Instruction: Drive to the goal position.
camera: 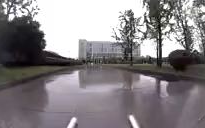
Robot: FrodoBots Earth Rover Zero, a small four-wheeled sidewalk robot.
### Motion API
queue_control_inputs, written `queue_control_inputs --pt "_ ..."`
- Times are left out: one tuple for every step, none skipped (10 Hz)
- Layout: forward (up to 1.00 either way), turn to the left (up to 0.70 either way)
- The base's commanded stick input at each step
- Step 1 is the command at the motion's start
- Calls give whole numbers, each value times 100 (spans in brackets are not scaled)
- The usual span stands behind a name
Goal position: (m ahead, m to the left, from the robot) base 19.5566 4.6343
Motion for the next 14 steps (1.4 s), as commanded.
queue_control_inputs --pt "70 14" --pt "70 14" --pt "70 14" --pt "70 14" --pt "70 14" --pt "70 14" --pt "70 7" --pt "70 0" --pt "70 0" --pt "70 0" --pt "70 0" --pt "70 0" --pt "70 0" --pt "70 0"
